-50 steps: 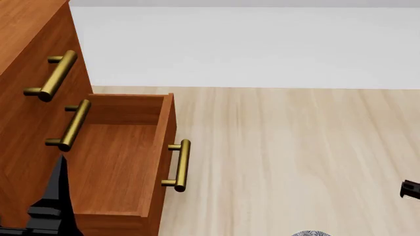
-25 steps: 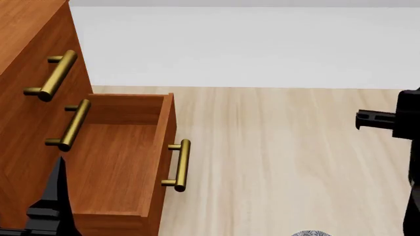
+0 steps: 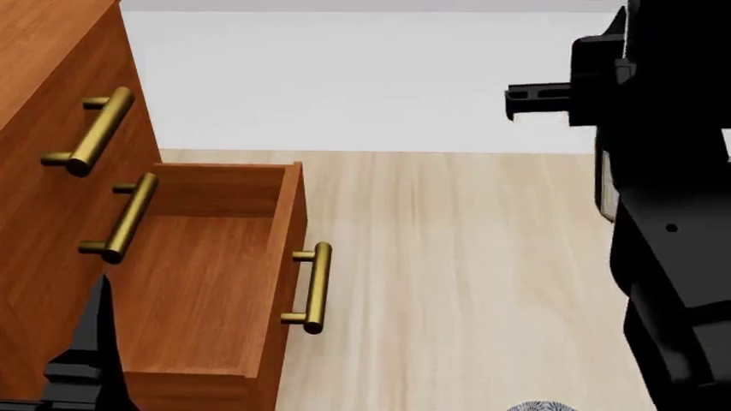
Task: Put the wine bottle in the bottom drawer of the cabinet.
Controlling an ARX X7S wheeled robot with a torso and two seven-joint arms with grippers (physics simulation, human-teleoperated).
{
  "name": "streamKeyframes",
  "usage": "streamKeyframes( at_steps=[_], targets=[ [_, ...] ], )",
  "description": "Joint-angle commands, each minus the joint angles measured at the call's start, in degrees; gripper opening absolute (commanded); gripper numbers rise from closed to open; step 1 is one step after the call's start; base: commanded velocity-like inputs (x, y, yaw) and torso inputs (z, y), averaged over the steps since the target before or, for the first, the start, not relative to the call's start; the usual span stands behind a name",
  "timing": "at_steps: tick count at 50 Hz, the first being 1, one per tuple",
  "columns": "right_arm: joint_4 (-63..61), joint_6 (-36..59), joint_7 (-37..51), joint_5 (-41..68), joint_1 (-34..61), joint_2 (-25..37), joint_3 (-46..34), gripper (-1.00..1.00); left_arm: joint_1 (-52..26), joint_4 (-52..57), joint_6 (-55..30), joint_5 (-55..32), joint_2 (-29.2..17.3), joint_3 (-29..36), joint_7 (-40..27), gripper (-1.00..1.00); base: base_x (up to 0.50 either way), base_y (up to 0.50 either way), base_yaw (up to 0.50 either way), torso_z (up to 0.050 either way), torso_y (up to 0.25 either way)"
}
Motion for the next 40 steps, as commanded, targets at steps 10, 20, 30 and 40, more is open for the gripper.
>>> streamKeyframes(
  at_steps=[10, 20, 30, 40],
  targets=[
    [19.2, -3.8, -7.0, -3.7, 15.7, -9.0, -8.5, -1.00, 0.7, -0.1, 0.9, 0.1, -0.3, -0.2, 0.1, 1.00, 0.00, 0.00, 0.00, 0.000, 0.000],
    [23.5, -4.7, -9.1, -3.4, 18.2, -11.7, -9.9, -1.00, 0.6, -0.7, 1.3, 0.4, -0.1, 0.1, 0.6, 1.00, 0.00, 0.00, 0.00, 0.000, 0.001],
    [31.8, -6.6, -12.4, -2.9, 22.9, -16.3, -11.3, -1.00, 1.2, -1.4, 2.0, 0.6, -0.2, 0.0, 1.0, 1.00, 0.00, 0.00, 0.00, 0.000, 0.001],
    [37.5, -8.0, -15.1, -3.3, 26.7, -20.7, -14.1, -1.00, 1.7, -1.1, 2.3, 0.4, -0.7, -0.3, 0.8, 1.00, 0.00, 0.00, 0.00, 0.000, 0.001]
  ],
)
